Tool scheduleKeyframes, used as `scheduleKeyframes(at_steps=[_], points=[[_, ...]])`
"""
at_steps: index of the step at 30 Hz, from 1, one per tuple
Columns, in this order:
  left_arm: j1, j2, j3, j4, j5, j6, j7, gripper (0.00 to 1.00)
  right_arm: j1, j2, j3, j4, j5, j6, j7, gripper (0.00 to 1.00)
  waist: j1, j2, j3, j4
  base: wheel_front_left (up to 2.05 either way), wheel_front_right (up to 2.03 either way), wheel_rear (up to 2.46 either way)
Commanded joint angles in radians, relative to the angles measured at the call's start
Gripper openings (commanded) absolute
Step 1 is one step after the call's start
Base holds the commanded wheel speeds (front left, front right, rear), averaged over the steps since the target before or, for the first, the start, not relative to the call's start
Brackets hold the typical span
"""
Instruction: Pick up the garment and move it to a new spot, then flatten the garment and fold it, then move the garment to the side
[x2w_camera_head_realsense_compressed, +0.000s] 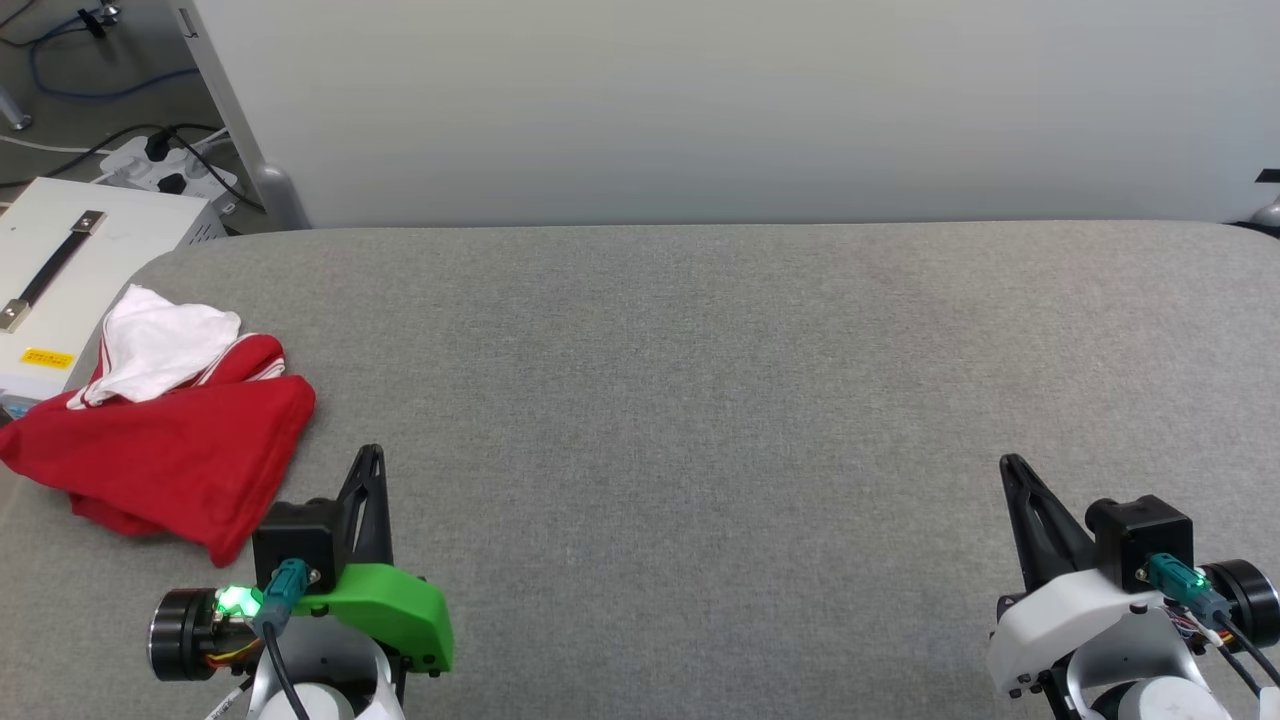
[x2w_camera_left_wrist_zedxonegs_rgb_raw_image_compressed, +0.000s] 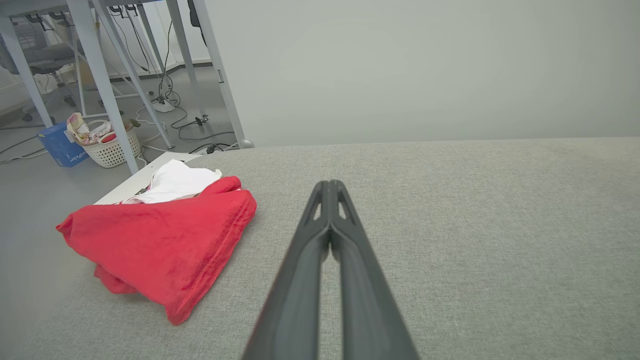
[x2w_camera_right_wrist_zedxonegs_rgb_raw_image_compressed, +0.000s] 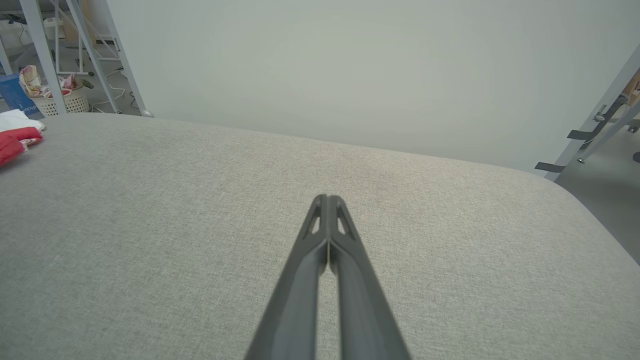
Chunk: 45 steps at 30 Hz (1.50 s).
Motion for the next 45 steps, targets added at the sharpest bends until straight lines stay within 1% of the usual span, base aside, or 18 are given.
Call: scheduleKeyframes(at_steps=[1, 43, 44, 45], points=[[0.014, -0.004, 0.001, -0.002, 0.009, 0.004, -0.001, 0.0, -0.016, 0.001, 0.001, 0.002, -0.01, -0.001, 0.003, 0.0, 0.0, 0.0, 0.0, 0.0, 0.0, 0.0, 0.0], [0.014, -0.004, 0.001, -0.002, 0.009, 0.004, -0.001, 0.0, -0.016, 0.001, 0.001, 0.002, -0.01, -0.001, 0.003, 0.0, 0.0, 0.0, 0.0, 0.0, 0.0, 0.0, 0.0], [0.0, 0.0, 0.0, 0.0, 0.0, 0.0, 0.0, 1.0, 0.0, 0.0, 0.0, 0.0, 0.0, 0.0, 0.0, 1.0, 0.0, 0.0, 0.0, 0.0, 0.0, 0.0, 0.0], [0.0, 0.0, 0.0, 0.0, -0.001, 0.0, 0.0, 1.0, 0.0, 0.0, 0.0, 0.0, 0.001, 0.0, 0.0, 1.0, 0.0, 0.0, 0.0, 0.0, 0.0, 0.0, 0.0]])
